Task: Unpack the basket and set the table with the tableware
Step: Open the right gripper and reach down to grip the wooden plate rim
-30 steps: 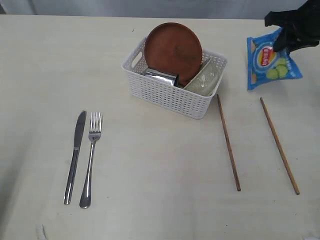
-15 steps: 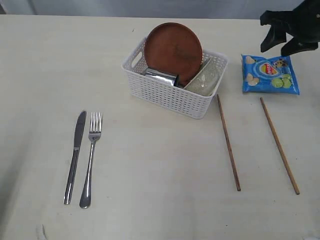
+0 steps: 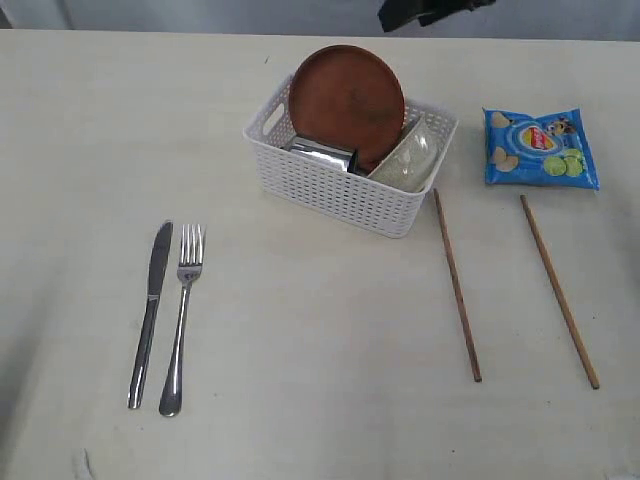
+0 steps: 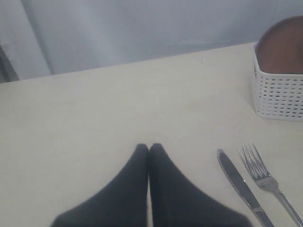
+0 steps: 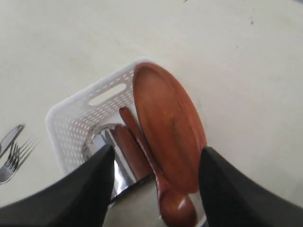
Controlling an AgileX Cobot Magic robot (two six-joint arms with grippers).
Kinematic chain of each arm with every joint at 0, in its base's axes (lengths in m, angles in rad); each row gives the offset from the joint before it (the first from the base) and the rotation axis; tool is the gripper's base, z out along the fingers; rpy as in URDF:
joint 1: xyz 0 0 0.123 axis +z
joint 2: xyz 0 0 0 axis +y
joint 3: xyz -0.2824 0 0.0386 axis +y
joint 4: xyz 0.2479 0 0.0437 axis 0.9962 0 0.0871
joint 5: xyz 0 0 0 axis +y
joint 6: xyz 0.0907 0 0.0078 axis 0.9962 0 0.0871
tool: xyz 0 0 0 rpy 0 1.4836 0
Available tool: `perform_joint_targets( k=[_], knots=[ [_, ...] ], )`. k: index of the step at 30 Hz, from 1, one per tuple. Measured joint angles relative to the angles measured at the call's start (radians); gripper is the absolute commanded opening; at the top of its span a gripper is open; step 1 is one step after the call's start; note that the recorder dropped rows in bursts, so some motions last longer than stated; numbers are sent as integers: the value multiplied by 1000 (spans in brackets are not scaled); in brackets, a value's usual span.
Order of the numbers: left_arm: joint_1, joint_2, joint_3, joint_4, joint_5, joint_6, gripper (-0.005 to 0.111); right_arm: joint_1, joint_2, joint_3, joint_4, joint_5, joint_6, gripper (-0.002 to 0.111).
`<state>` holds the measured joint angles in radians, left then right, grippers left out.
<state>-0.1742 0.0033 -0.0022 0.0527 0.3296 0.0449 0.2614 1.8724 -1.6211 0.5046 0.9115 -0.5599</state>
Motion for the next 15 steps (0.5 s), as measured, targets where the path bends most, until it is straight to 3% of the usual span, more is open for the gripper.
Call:
perform_joint_targets(
  k=[6,15],
  knots=[
    [0,0,0,0,0,0,0,45,82,-84,-55,-44,10,52],
    [0,0,0,0,0,0,0,45,278,-237,-99,79,-118,52]
  ],
)
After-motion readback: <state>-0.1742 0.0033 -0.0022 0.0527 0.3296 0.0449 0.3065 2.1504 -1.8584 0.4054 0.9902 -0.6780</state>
